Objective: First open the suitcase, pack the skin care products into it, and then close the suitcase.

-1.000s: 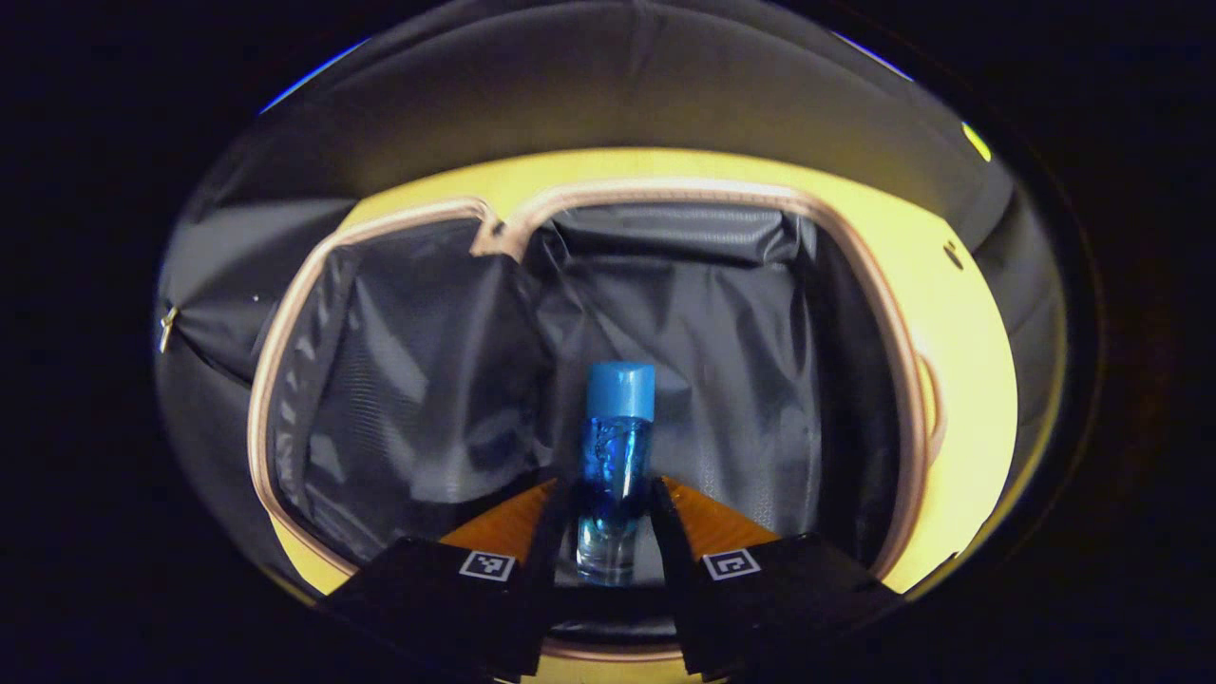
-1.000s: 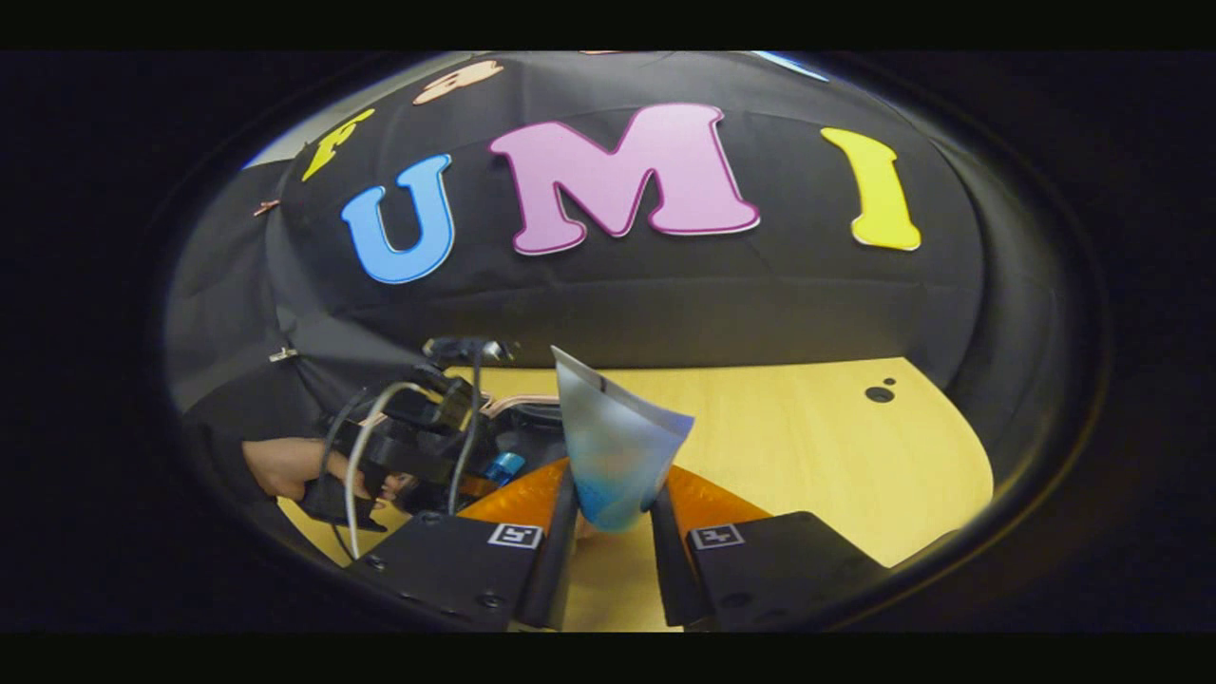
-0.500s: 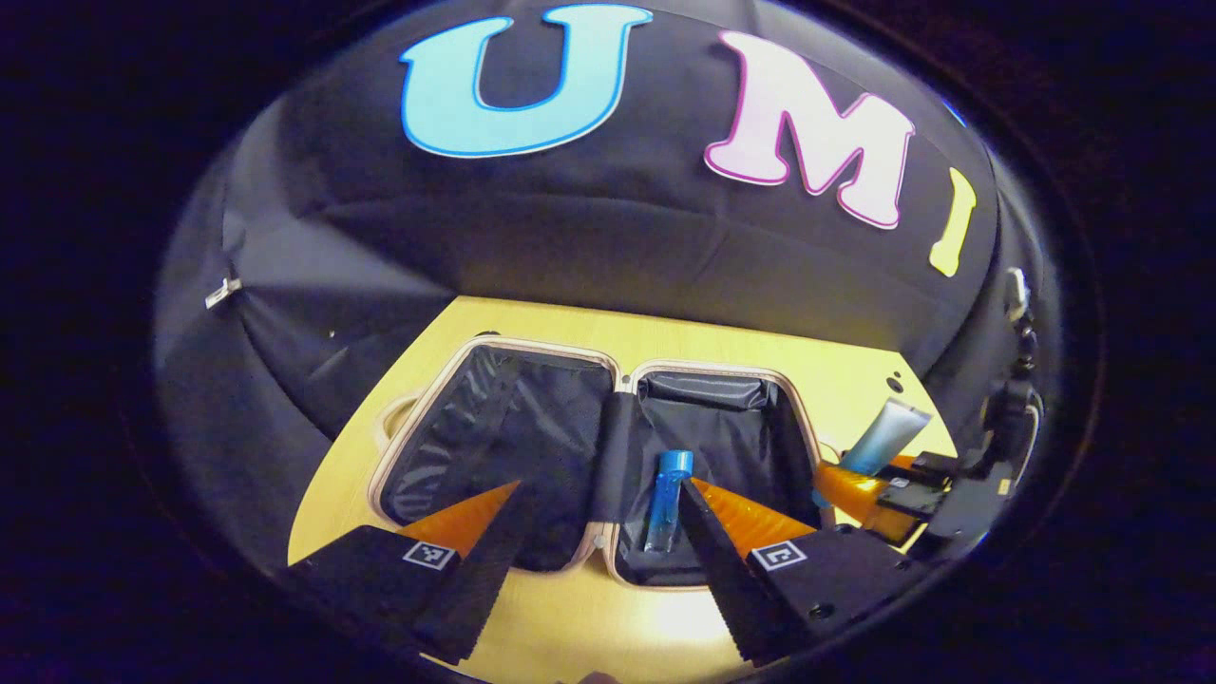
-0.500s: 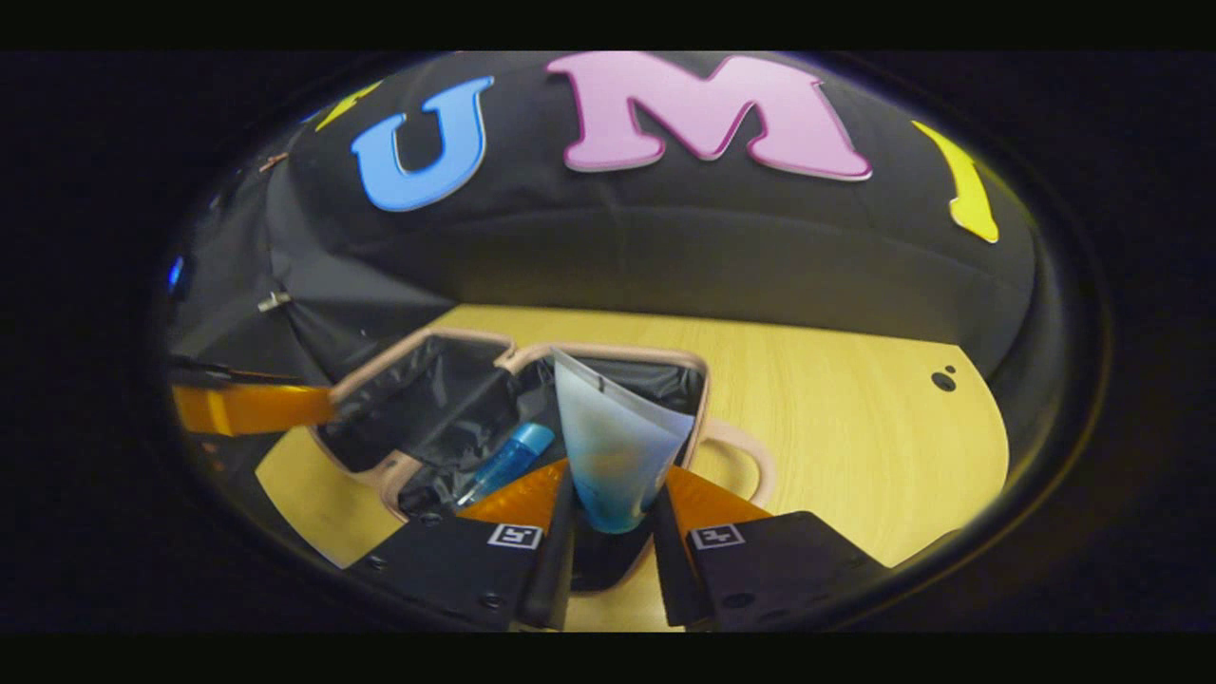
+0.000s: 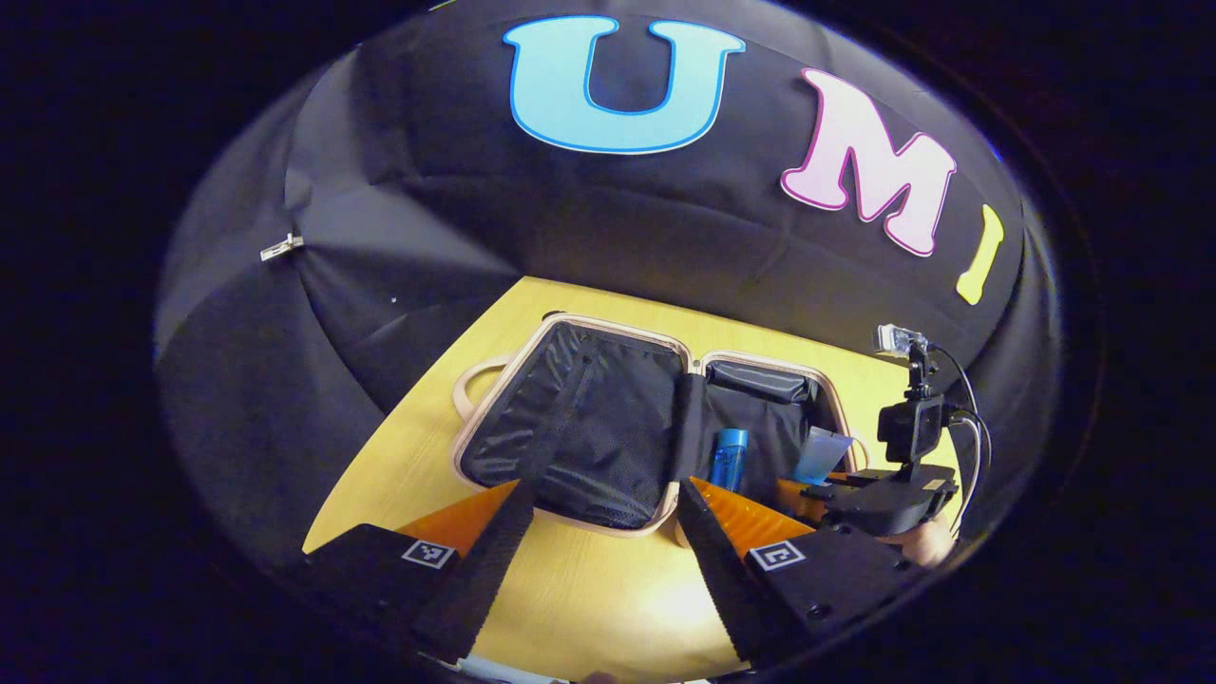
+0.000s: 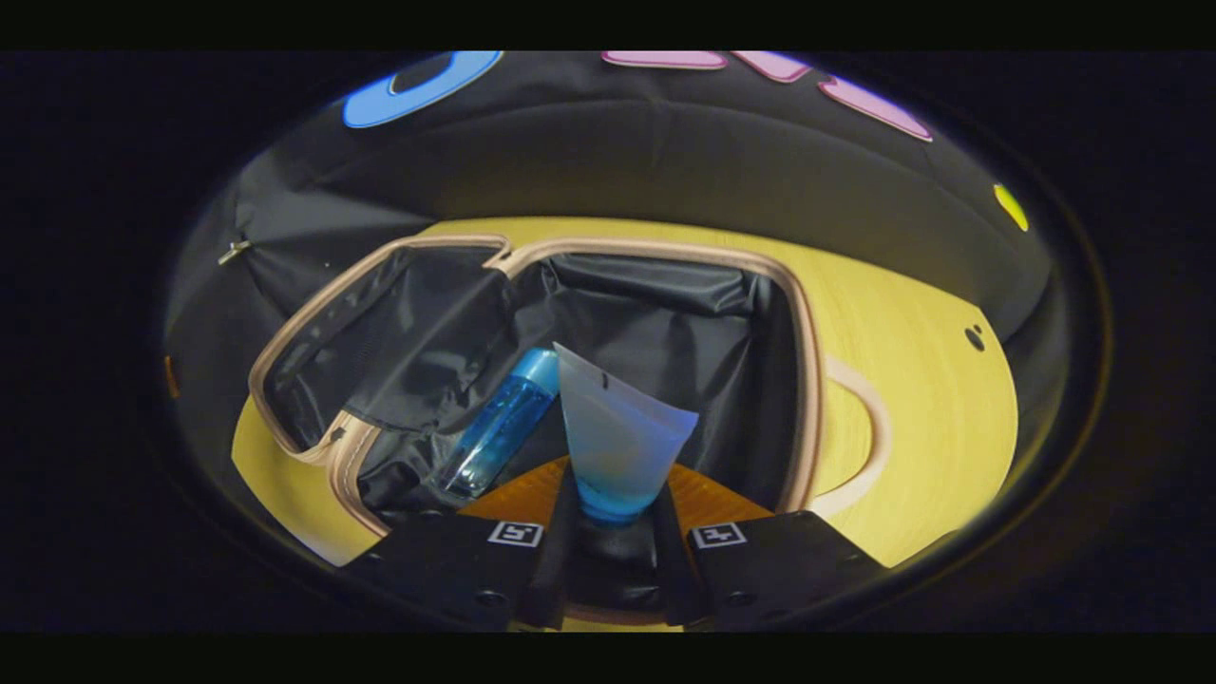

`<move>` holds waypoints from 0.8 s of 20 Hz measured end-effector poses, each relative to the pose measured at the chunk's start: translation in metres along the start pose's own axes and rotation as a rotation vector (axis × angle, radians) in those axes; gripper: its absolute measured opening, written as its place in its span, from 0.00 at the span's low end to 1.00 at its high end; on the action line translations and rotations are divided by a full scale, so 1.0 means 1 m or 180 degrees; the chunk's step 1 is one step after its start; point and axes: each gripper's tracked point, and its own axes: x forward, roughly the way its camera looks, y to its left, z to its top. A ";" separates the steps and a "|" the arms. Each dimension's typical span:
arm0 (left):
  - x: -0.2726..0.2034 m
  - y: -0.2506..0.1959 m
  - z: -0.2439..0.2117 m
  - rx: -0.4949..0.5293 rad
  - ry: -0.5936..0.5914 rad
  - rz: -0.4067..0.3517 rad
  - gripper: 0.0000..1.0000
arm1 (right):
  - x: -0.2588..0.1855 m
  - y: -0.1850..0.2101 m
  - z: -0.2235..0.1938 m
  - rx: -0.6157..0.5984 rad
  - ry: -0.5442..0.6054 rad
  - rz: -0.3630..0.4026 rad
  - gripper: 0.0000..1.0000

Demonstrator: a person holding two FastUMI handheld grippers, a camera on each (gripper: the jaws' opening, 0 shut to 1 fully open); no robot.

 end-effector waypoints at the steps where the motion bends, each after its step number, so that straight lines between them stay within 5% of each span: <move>1: 0.003 0.012 -0.001 0.0024 -0.0004 0.0101 0.96 | 0.001 -0.001 0.007 -0.0025 -0.0083 -0.0048 0.43; 2: 0.006 0.027 0.000 0.0064 -0.0014 0.0227 0.96 | 0.004 -0.005 0.008 -0.0099 -0.0107 -0.0121 0.35; 3: 0.011 0.041 -0.001 0.0105 -0.0011 0.0330 0.96 | 0.005 -0.009 0.006 -0.0143 -0.0081 -0.0170 0.43; 4: 0.016 0.056 -0.001 0.0112 0.0007 0.0416 0.96 | 0.007 -0.010 0.003 -0.0152 -0.0053 -0.0195 0.37; 6: 0.028 0.089 -0.003 0.0064 0.0048 0.0594 0.97 | 0.008 -0.014 0.002 -0.0179 -0.0042 -0.0214 0.47; 7: 0.035 0.110 -0.007 0.0047 0.0080 0.0747 0.96 | 0.005 -0.014 0.004 -0.0201 -0.0063 -0.0204 0.62; 9: 0.049 0.148 -0.007 0.0001 0.0053 0.0947 0.98 | -0.009 -0.009 0.011 -0.0191 -0.0163 -0.0110 0.60; 10: 0.058 0.164 -0.004 -0.0059 0.0014 0.0965 0.98 | -0.020 -0.003 0.020 -0.0152 -0.0291 -0.0018 0.63; 11: 0.069 0.176 0.000 -0.0141 -0.0024 0.0940 0.98 | -0.034 0.002 0.030 -0.0112 -0.0460 0.0066 0.80; 13: 0.093 0.197 0.010 -0.0226 -0.0068 0.0909 0.98 | -0.067 0.003 0.046 -0.0158 -0.0813 0.0143 0.95; 16: 0.137 0.193 0.029 -0.0488 -0.0087 0.0470 0.97 | -0.113 -0.009 0.045 -0.0430 -0.1188 0.0077 1.00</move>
